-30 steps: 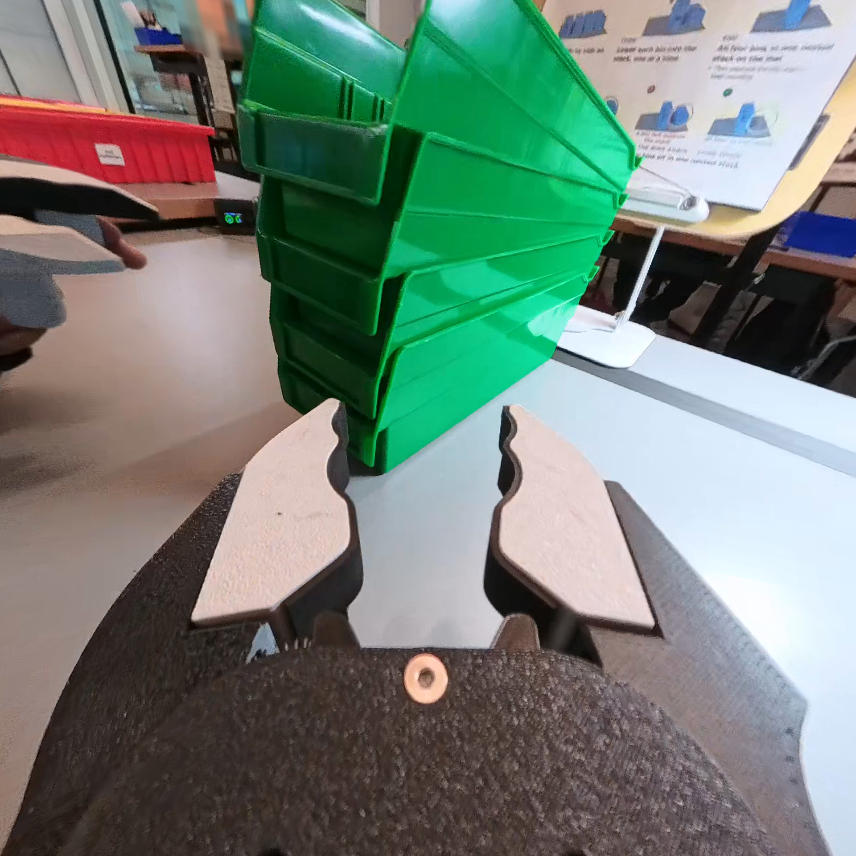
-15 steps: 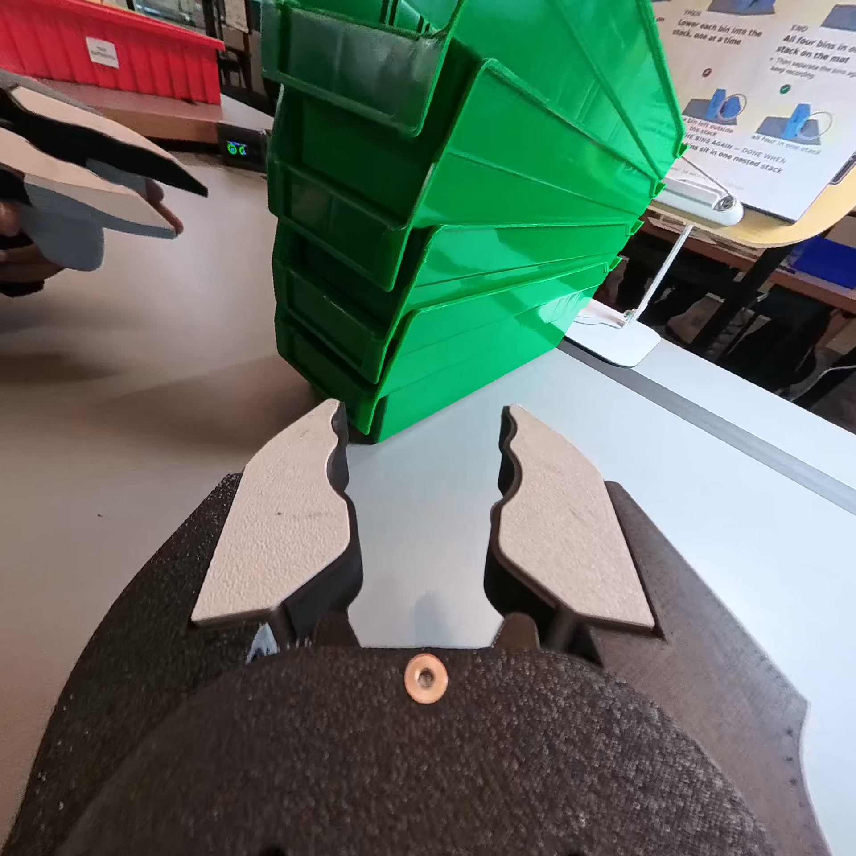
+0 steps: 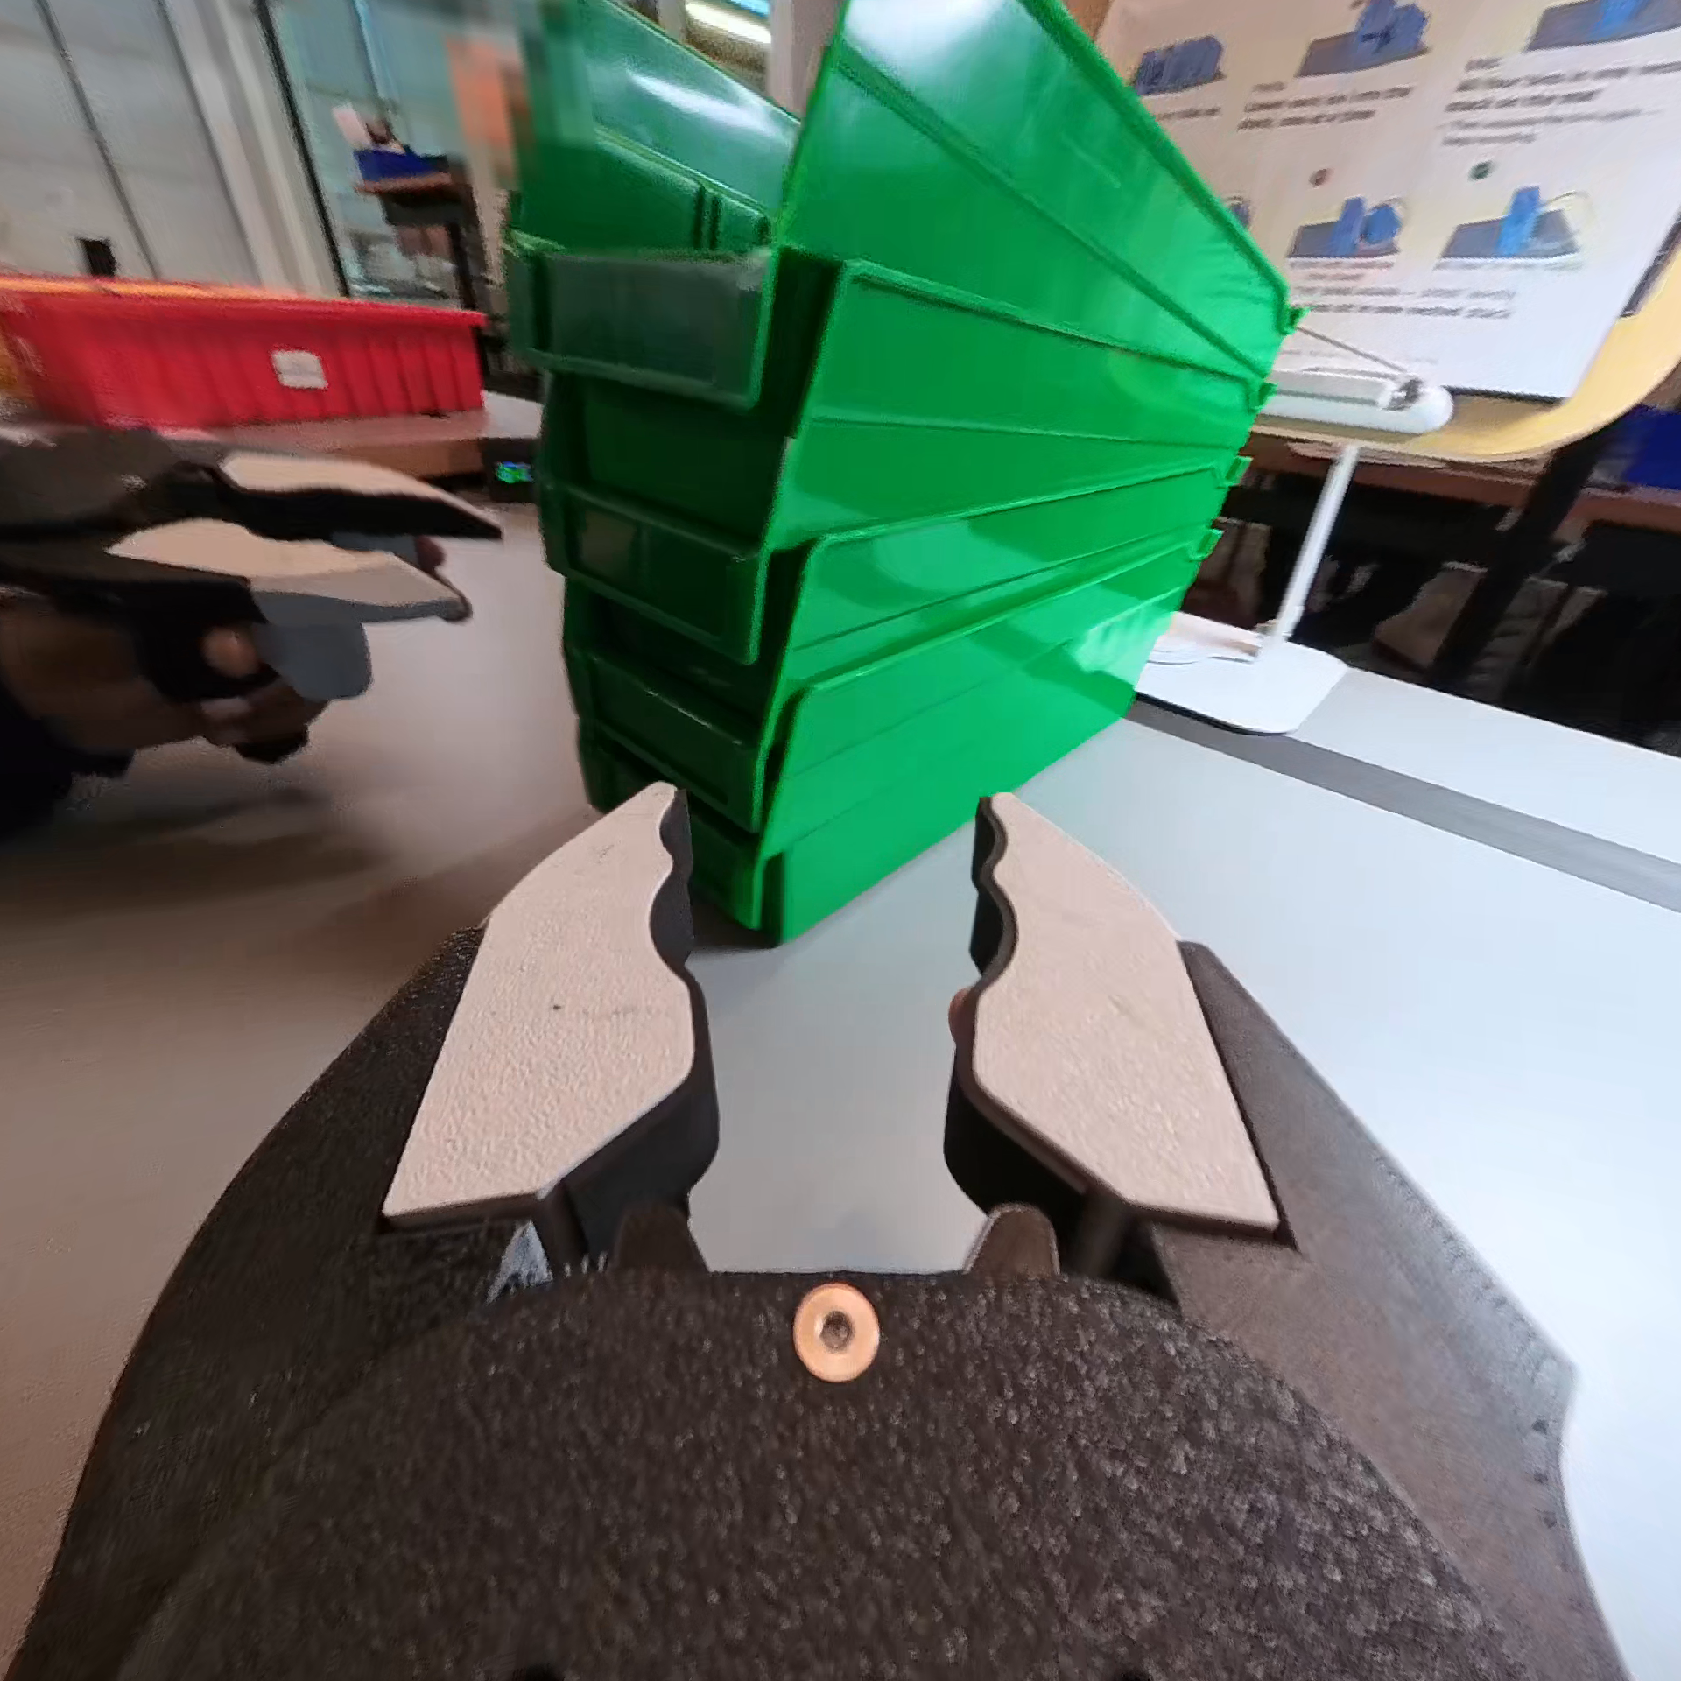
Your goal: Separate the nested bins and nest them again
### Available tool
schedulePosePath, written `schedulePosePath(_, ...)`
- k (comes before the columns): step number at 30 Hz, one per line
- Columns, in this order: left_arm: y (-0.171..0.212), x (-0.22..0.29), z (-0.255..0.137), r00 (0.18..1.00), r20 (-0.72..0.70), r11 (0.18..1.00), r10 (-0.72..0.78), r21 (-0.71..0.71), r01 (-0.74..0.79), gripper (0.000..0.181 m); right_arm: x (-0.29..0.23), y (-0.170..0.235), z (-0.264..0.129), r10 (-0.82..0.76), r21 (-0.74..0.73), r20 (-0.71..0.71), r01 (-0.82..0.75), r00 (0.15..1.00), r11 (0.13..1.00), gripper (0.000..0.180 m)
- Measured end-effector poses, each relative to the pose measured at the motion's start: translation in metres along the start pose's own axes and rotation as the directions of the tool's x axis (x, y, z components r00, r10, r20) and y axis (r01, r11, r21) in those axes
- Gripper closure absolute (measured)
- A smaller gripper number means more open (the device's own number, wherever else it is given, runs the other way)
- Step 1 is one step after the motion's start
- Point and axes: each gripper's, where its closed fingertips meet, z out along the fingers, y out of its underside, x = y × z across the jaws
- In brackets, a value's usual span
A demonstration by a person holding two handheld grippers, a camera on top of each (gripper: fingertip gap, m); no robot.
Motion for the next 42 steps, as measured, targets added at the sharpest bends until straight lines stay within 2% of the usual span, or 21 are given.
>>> schedulePosePath(3,-0.011,-0.009,0.030,0.994,-0.007,0.993,0.112,0.029,-0.111,0.136,0.013,0.006,0.004,0.010,-0.023,-0.056,-0.011,0.998,1.000,0.120)
schedulePosePath(5,-0.016,-0.010,0.039,0.998,-0.035,0.998,0.060,0.038,-0.059,0.136,0.015,0.006,0.005,0.019,-0.019,-0.068,-0.021,0.997,1.000,0.121)
schedulePosePath(9,-0.023,0.001,0.016,0.993,-0.048,0.992,0.108,0.077,-0.104,0.136,0.017,0.001,0.004,0.004,0.011,-0.106,-0.003,0.994,1.000,0.123)
schedulePosePath(11,-0.021,0.010,0.007,0.996,-0.065,0.995,0.067,0.076,-0.062,0.136,0.021,0.000,0.011,-0.049,0.009,-0.131,0.050,0.990,0.999,0.123)
schedulePosePath(14,-0.025,0.018,0.007,0.996,-0.071,0.996,0.046,0.085,-0.040,0.132,0.029,-0.011,0.025,-0.037,0.062,-0.137,0.046,0.990,0.997,0.123)
schedulePosePath(18,-0.027,0.020,0.010,0.998,-0.061,0.997,0.021,0.079,-0.016,0.130,0.035,-0.022,0.037,0.041,0.135,-0.087,-0.029,0.995,0.990,0.125)
schedulePosePath(21,-0.025,0.014,0.009,0.998,-0.053,0.996,-0.038,0.074,0.042,0.130,0.031,-0.023,0.032,0.012,0.131,-0.054,-0.005,0.998,0.991,0.124)
schedulePosePath(24,-0.025,0.007,0.008,0.996,-0.040,0.994,-0.075,0.076,0.078,0.130,0.016,-0.022,0.024,-0.106,0.095,-0.023,0.108,0.994,0.990,0.123)
schedulePosePath(28,-0.024,0.004,0.008,0.992,-0.035,0.990,-0.121,0.070,0.123,0.130,-0.005,-0.018,0.018,-0.063,0.057,0.043,0.060,0.997,0.997,0.120)
schedulePosePath(31,-0.021,0.008,0.011,0.988,-0.044,0.988,-0.146,0.036,0.148,0.129,-0.016,-0.017,0.018,-0.093,0.021,0.058,0.092,0.994,0.996,0.117)
schedulePosePath(34,-0.023,0.018,0.010,0.991,-0.055,0.993,-0.120,0.003,0.120,0.127,-0.025,-0.015,0.017,-0.063,-0.031,0.099,0.067,0.993,0.997,0.111)
schedulePosePath(38,-0.036,0.029,-0.002,0.995,-0.040,0.994,-0.090,-0.059,0.088,0.122,-0.029,-0.020,0.006,-0.101,-0.099,0.079,0.108,0.992,0.989,0.105)
schedulePosePath(42,-0.042,0.036,-0.026,0.994,-0.040,0.993,-0.099,-0.063,0.096,0.123,-0.029,-0.027,-0.026,-0.161,-0.139,0.045,0.166,0.986,0.976,0.107)
